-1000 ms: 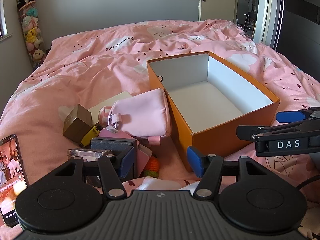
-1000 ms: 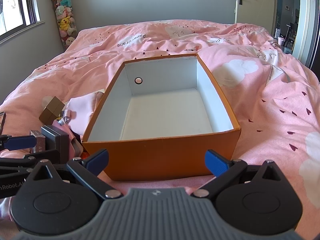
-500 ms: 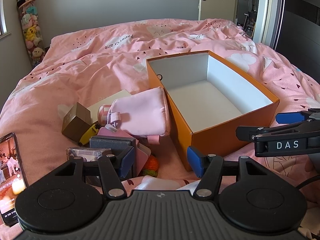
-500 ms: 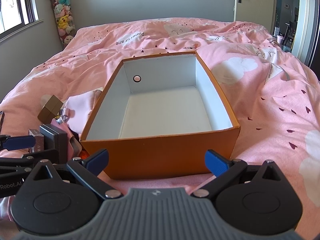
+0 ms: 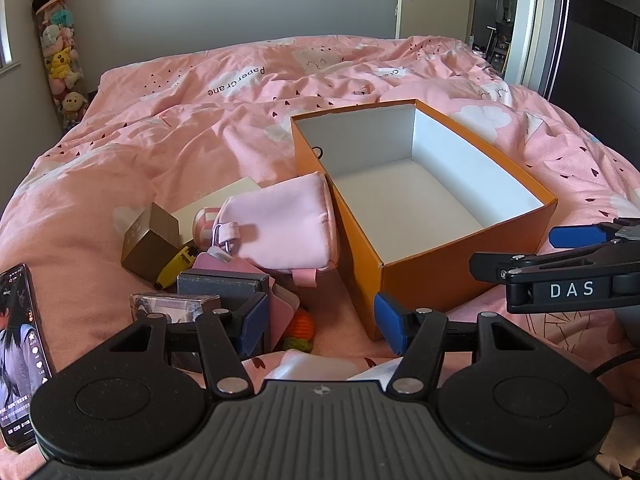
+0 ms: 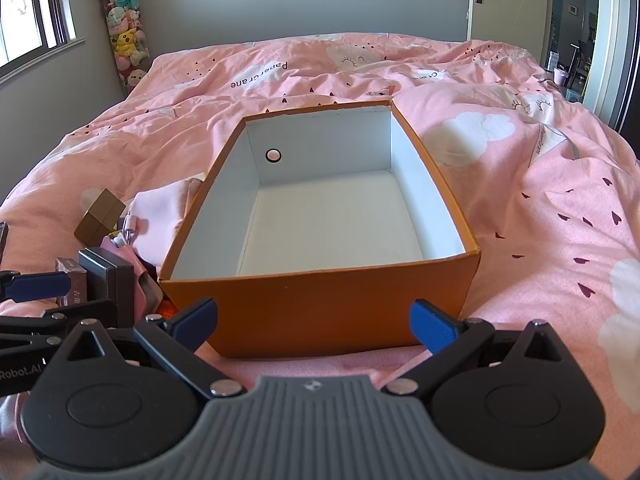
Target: Organize objects
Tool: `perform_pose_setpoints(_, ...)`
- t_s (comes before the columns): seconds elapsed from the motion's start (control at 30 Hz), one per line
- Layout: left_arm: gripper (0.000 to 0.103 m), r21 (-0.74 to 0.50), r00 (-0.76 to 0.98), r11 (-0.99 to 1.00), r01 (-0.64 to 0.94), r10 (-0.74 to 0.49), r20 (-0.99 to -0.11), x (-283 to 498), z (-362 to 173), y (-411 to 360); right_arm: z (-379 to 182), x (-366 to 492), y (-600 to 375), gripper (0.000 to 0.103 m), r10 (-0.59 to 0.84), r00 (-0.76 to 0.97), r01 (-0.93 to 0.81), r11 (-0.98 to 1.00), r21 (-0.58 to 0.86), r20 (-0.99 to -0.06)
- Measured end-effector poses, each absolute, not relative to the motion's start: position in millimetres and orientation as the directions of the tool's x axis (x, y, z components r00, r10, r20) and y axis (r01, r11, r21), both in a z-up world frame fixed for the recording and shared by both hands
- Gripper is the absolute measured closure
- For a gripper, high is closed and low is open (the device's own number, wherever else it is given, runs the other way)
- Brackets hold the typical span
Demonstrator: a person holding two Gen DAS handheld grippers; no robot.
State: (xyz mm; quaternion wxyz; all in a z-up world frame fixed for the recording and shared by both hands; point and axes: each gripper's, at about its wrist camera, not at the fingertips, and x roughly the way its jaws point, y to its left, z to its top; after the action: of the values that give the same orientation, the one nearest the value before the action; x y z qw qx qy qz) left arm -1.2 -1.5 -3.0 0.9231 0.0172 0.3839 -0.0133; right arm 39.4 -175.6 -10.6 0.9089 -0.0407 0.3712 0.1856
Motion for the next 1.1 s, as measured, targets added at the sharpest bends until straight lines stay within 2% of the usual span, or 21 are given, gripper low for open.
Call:
perform_pose_setpoints(0.33, 0.032, 0.015, 0.701, 0.999, 0.05, -0.024, -0.713, -1.4, -1.9, -2.6, -11.0, 40.4, -174.8, 0.001, 0.31, 0.651, -0.371, 0.926, 0.066, -0.693)
perform_pose_setpoints(0.77, 0.044, 0.011, 0.731, 0.998, 0.057, -0.034, -0.682, 10.5, 12.4, 1.7, 2.8, 47.4, -156.7, 0.001, 0.356, 0.672, -0.466, 0.885, 0.004, -0.649)
perform_pose_setpoints(0.93, 0.048, -0.002, 0.727, 0.999, 0.033, -0.025, -0.686, 22.7, 16.6, 10.4, 11.7, 56.7, -139.7, 0.011, 0.385, 0.673, -0.524, 0.85, -0.041, -0.632)
perform_pose_setpoints(1.1, 0.05, -0.047, 0.711, 0.999, 0.016, -0.044, -0.702, 37.1, 17.2, 24.2, 16.5, 70.4, -120.6, 0.029, 0.422, 0.644, -0.592, 0.803, -0.067, -0.639)
